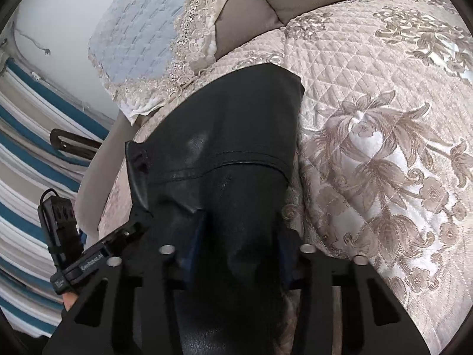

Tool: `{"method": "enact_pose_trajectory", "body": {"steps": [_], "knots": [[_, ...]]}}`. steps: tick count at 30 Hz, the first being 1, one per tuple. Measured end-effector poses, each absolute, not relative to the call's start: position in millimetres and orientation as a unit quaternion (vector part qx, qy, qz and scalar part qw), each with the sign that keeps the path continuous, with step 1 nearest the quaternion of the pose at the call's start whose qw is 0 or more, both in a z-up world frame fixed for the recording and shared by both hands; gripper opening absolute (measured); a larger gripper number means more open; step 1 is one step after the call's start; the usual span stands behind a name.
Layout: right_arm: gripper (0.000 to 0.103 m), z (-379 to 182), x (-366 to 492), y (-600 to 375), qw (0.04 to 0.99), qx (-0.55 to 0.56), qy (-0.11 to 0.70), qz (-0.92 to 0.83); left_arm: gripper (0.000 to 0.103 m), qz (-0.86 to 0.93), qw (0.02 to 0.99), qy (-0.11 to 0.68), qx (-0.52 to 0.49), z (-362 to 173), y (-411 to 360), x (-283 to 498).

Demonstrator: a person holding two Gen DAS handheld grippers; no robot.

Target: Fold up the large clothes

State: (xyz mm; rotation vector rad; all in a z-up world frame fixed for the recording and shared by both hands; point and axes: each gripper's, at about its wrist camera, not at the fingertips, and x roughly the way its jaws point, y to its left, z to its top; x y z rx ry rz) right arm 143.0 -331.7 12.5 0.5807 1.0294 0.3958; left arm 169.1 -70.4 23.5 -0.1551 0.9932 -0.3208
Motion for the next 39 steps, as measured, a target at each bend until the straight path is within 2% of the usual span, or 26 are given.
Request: {"method": "enact_pose_trajectory", "body": {"steps": [2,5,14,15,16,19,22,25,27,28,29,33,38,39], "knots": [[0.028,21.8,142.4,-328.6,0.816,0.265,0.478,0.189,0.036,-0.152,0.866,0.472,-0.064,28.6,-71.6,168.3],[0.024,33.4,141.4,-323.2,0.821,0.254,0.474,0.191,0.029,-0.152,0.868,0.47,-0.057,34.3,-70.6,166.6],[0.021,63.9,132.5,-308.6,0.83,0.246,0.456,0.206,0.014,-0.155,0.879,0.448,-0.057,63.2,-60.8,159.1],[0.021,66.6,131.7,-306.8,0.831,0.245,0.455,0.208,0.011,-0.154,0.881,0.444,-0.056,66.4,-59.3,158.9],[0.021,69.7,131.0,-304.7,0.831,0.245,0.452,0.211,0.001,-0.157,0.884,0.436,-0.056,71.0,-57.4,157.7],[0.02,75.4,132.1,-296.3,0.833,0.24,0.446,0.22,0.001,-0.171,0.891,0.417,-0.05,88.3,-59.5,155.6],[0.02,72.1,137.7,-293.2,0.835,0.234,0.452,0.211,0.001,-0.169,0.89,0.422,-0.037,84.1,-61.8,161.6],[0.021,56.5,137.9,-301.7,0.827,0.239,0.471,0.193,0.005,-0.165,0.879,0.443,-0.06,67.7,-49.6,169.2],[0.021,50.0,133.8,-307.6,0.824,0.244,0.478,0.184,0.017,-0.158,0.876,0.45,-0.067,60.0,-43.2,170.0],[0.021,47.8,132.6,-309.8,0.823,0.246,0.479,0.183,0.036,-0.159,0.875,0.452,-0.071,56.6,-41.7,169.6],[0.021,46.7,132.2,-311.0,0.822,0.247,0.479,0.182,0.05,-0.157,0.873,0.456,-0.071,52.4,-41.0,170.6],[0.022,48.7,134.8,-308.6,0.825,0.236,0.48,0.184,0.058,-0.166,0.858,0.477,-0.094,37.2,-40.3,173.6],[0.023,45.3,134.6,-310.9,0.822,0.236,0.483,0.188,0.076,-0.179,0.85,0.477,-0.132,33.1,-35.8,176.5],[0.023,44.2,134.4,-311.3,0.822,0.237,0.483,0.188,0.077,-0.183,0.843,0.487,-0.134,27.1,-36.9,180.6]]}}
